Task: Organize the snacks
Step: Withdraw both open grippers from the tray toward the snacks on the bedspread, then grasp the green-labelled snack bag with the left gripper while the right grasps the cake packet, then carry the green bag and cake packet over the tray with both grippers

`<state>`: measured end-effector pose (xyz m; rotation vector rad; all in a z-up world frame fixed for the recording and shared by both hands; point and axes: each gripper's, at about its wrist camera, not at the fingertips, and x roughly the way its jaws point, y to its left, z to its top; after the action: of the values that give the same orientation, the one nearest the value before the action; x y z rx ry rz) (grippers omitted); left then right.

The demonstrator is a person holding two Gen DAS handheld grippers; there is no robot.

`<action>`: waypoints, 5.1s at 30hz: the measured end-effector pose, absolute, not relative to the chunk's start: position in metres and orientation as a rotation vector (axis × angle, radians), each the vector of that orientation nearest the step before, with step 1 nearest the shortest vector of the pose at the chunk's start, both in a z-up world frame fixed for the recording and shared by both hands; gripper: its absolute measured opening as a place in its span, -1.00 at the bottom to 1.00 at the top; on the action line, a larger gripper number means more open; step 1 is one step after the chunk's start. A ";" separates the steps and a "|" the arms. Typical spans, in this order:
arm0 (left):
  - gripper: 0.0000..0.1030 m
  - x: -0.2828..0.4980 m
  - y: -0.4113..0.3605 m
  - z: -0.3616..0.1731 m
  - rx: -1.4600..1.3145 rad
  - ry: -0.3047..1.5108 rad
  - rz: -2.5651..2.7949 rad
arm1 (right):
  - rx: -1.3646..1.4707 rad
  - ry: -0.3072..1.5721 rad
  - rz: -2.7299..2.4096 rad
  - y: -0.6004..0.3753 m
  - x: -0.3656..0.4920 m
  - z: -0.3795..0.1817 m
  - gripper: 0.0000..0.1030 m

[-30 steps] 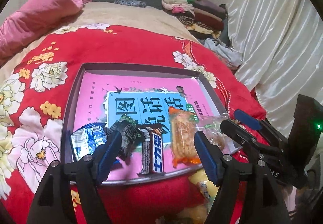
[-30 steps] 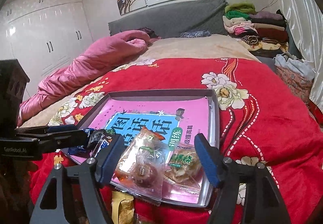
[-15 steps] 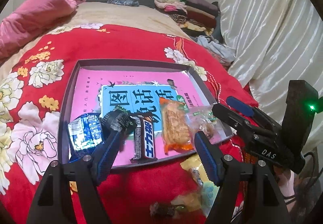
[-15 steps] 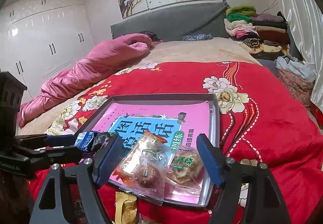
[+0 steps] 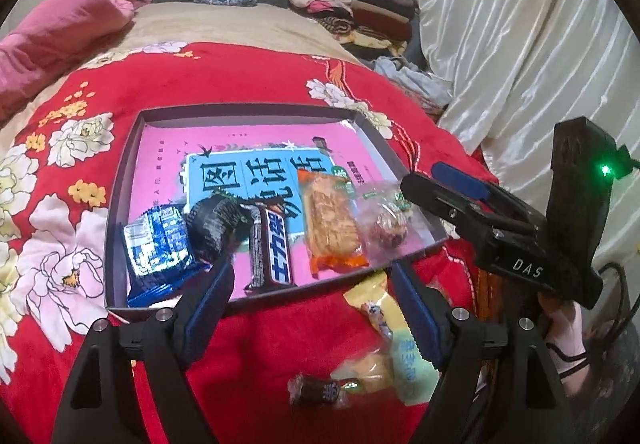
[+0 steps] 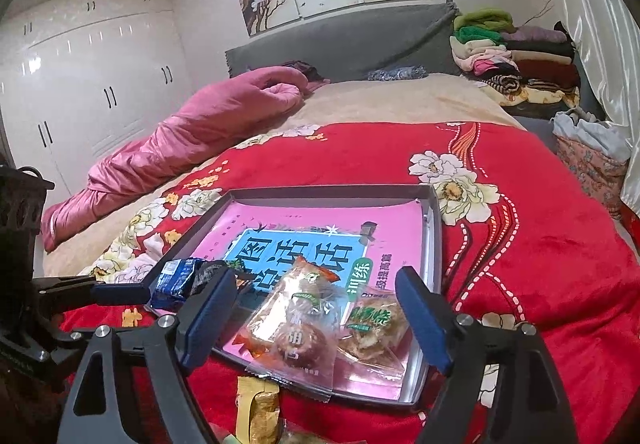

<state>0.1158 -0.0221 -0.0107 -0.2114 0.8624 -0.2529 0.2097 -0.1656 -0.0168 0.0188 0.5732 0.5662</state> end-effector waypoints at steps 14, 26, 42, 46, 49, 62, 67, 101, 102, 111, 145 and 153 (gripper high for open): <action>0.60 0.104 -0.030 -0.017 -0.160 0.897 -0.284 | -0.040 0.590 0.564 -0.165 0.194 -0.017 0.59; 0.60 0.088 -0.045 -0.023 -0.062 0.920 -0.331 | -0.045 0.621 0.544 -0.172 0.184 -0.020 0.59; 0.60 0.072 -0.065 -0.027 0.064 0.917 -0.388 | -0.039 0.718 0.488 -0.177 0.179 -0.034 0.59; 0.60 0.069 -0.072 -0.027 0.096 0.915 -0.426 | -0.041 0.731 0.481 -0.178 0.177 -0.036 0.59; 0.60 0.068 -0.080 -0.033 0.148 0.940 -0.463 | -0.033 0.747 0.474 -0.181 0.176 -0.038 0.59; 0.60 0.081 -0.092 -0.053 0.226 0.996 -0.502 | -0.034 0.849 0.443 -0.186 0.165 -0.053 0.57; 0.60 0.086 -0.089 -0.060 0.217 1.022 -0.506 | -0.096 0.896 0.443 -0.174 0.164 -0.062 0.32; -0.28 0.109 -0.087 -0.071 0.017 1.082 -0.537 | -0.014 0.964 0.493 -0.180 0.176 -0.076 -0.18; -0.28 0.109 -0.085 -0.070 0.006 1.077 -0.535 | -0.009 0.955 0.492 -0.181 0.175 -0.074 -0.18; -0.30 0.108 -0.056 -0.046 -0.132 1.015 -0.494 | 0.040 0.828 0.538 -0.187 0.168 -0.051 -0.18; -0.31 0.125 0.004 0.011 -0.308 0.819 -0.253 | 0.026 0.588 0.585 -0.185 0.164 -0.015 -0.18; -0.31 0.128 0.012 0.014 -0.318 0.801 -0.217 | 0.040 0.570 0.566 -0.189 0.166 -0.013 -0.18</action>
<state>0.1278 0.0122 0.0137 -0.3179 0.8007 -0.2173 0.1664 -0.1894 -0.0129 0.0396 0.5703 0.5659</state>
